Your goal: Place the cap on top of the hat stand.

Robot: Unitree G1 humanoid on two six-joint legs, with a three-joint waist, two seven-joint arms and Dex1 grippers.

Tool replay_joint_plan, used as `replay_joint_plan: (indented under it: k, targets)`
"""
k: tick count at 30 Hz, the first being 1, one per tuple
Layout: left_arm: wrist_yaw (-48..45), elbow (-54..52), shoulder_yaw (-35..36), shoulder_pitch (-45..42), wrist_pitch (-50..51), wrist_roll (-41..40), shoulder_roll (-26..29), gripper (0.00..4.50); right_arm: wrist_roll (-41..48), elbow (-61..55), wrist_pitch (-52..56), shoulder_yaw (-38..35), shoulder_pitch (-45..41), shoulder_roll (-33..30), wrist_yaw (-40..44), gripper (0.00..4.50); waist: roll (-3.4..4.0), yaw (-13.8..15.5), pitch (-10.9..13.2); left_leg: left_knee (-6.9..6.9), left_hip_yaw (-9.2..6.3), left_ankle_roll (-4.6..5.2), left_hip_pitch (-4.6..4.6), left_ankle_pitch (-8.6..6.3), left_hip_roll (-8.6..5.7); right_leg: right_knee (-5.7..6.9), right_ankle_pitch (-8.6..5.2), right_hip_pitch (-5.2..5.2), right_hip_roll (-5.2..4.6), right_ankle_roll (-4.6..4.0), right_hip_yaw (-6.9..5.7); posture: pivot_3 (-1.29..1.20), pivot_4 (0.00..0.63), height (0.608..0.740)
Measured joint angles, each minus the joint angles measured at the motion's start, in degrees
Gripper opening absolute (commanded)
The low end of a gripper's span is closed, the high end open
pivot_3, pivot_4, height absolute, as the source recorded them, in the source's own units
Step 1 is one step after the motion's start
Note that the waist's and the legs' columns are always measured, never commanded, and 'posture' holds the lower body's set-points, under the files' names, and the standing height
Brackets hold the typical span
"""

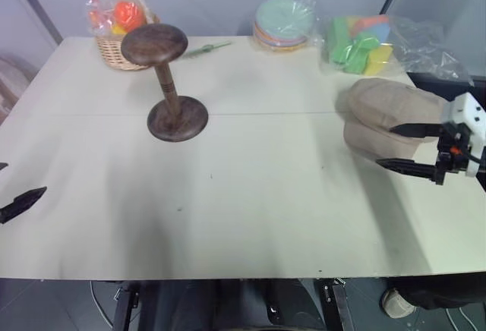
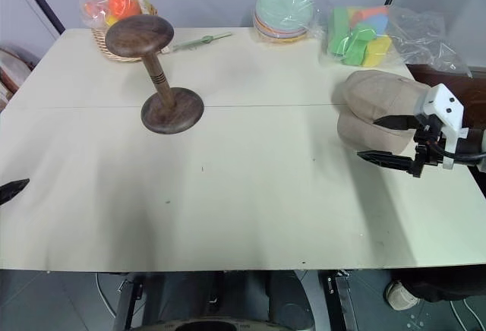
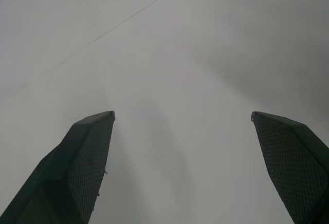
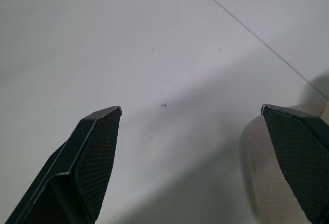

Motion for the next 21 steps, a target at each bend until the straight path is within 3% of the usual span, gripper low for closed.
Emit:
replay_joint_plan:
  k: [21]
  targets:
    - [0.08,0.04,-0.77,-2.67,0.80,-0.41,0.03,4.47,0.11,-0.96,0.61,-1.93,4.68,0.00,-1.36,4.50,0.00,0.01,-0.01,0.08,0.09,0.00,0.01,0.00,0.00,0.08,0.08,0.02,0.11,0.15,0.00,0.00,0.150,0.740]
